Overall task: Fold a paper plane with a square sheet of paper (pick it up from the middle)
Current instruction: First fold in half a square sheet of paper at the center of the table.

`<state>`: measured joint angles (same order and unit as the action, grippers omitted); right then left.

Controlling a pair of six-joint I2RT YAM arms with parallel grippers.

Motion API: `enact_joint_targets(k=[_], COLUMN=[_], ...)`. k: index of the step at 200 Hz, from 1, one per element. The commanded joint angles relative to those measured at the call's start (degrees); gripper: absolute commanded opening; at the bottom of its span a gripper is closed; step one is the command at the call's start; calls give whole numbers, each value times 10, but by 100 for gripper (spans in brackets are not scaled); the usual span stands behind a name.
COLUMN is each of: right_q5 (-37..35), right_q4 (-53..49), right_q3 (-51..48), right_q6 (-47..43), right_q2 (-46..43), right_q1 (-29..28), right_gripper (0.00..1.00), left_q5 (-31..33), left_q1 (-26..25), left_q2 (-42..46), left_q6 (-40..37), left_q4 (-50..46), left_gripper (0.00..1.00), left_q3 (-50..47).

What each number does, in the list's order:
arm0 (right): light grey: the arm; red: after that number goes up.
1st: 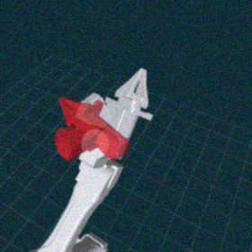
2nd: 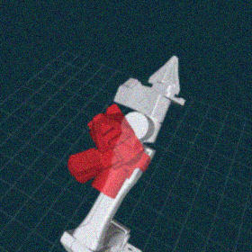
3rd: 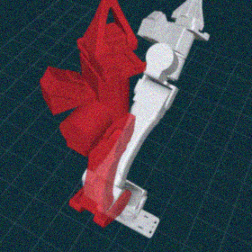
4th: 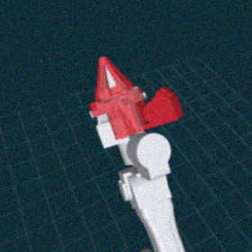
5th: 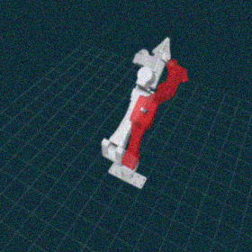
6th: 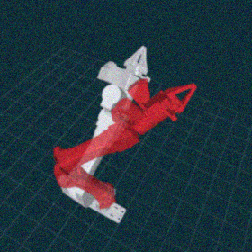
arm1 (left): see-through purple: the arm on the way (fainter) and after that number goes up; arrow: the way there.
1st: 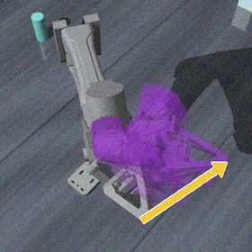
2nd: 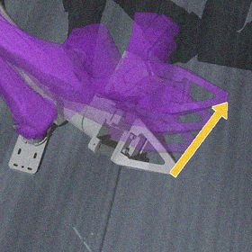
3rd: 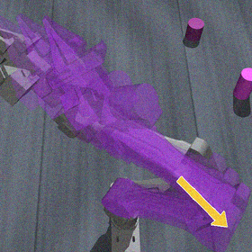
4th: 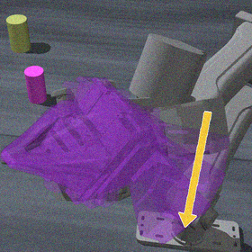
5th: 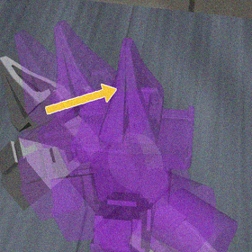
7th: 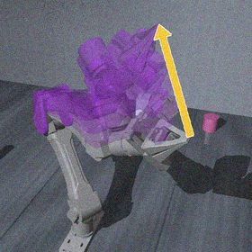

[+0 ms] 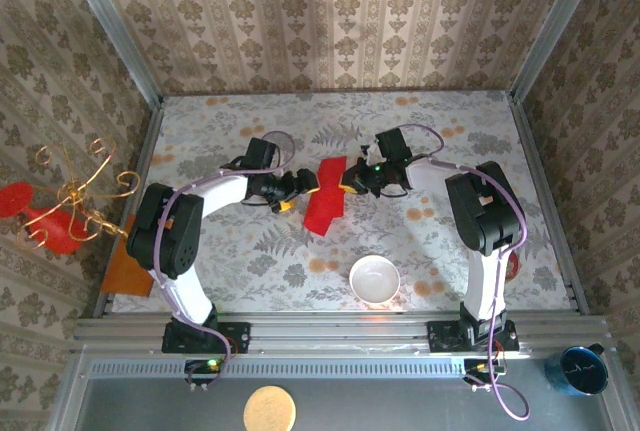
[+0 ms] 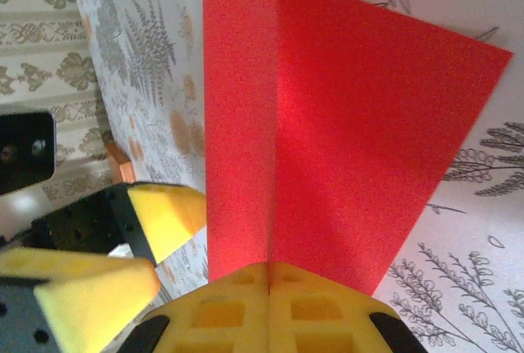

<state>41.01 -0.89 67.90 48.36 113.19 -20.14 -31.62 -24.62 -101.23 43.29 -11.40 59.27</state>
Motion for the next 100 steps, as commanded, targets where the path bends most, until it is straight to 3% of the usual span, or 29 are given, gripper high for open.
enact_joint_targets(k=[1, 45, 100], right_q5=[-15, -29, -40], right_q4=[27, 44, 79], right_q3=[-22, -31, -50], right_q6=[27, 59, 101], right_q2=[13, 15, 25], right_q1=[-7, -25, -37], right_gripper=[8, 8, 9], left_q5=[23, 59, 85], left_q1=[-11, -44, -46], left_q2=[-3, -35, -73], left_q6=[-37, -107, -131], left_q4=[-43, -123, -156], left_gripper=[88, 81, 73], left_q3=[30, 92, 130])
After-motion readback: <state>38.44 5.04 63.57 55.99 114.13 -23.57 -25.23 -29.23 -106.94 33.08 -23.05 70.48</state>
